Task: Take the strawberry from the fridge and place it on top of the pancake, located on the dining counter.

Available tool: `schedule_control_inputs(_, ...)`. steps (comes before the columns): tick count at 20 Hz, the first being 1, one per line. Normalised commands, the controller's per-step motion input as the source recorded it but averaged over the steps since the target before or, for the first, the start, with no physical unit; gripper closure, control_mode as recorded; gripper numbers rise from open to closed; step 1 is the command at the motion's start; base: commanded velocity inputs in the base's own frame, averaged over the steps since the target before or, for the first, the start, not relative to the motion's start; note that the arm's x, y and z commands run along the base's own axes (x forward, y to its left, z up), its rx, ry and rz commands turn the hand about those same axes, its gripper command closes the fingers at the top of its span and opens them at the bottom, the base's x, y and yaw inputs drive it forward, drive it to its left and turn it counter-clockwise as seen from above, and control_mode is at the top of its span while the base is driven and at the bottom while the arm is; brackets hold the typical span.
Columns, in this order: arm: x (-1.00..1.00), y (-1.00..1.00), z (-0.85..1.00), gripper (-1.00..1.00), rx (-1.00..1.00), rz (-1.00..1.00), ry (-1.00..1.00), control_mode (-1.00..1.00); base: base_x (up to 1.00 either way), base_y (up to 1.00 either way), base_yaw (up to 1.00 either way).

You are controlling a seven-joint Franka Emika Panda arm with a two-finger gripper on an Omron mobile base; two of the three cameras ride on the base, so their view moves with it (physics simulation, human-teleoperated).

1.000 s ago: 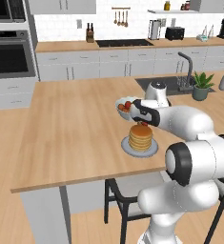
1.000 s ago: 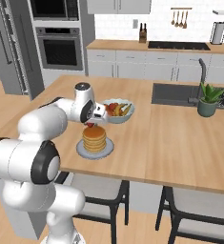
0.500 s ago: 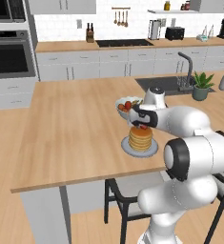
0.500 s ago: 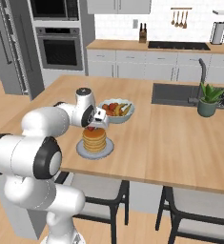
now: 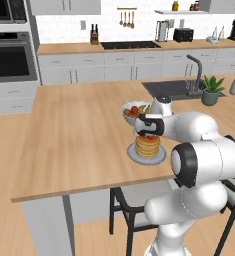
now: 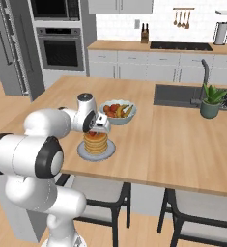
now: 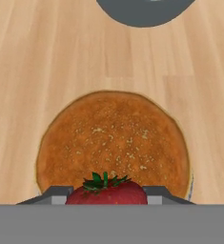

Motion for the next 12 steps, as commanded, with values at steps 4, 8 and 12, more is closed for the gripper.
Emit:
schedule_control_inputs(4, 0.0, 0.0, -0.08, 1.0, 0.0, 0.0, 0.0, -1.0, 0.0, 0.0, 0.0)
schedule_control_inputs(8, 0.0, 0.0, 0.06, 1.0, 0.0, 0.0, 0.0, -1.0, 0.0, 0.0, 0.0)
schedule_control_inputs(12, 0.02, 0.0, 0.13, 1.0, 0.0, 0.0, 0.0, -1.0, 0.0, 0.0, 0.0)
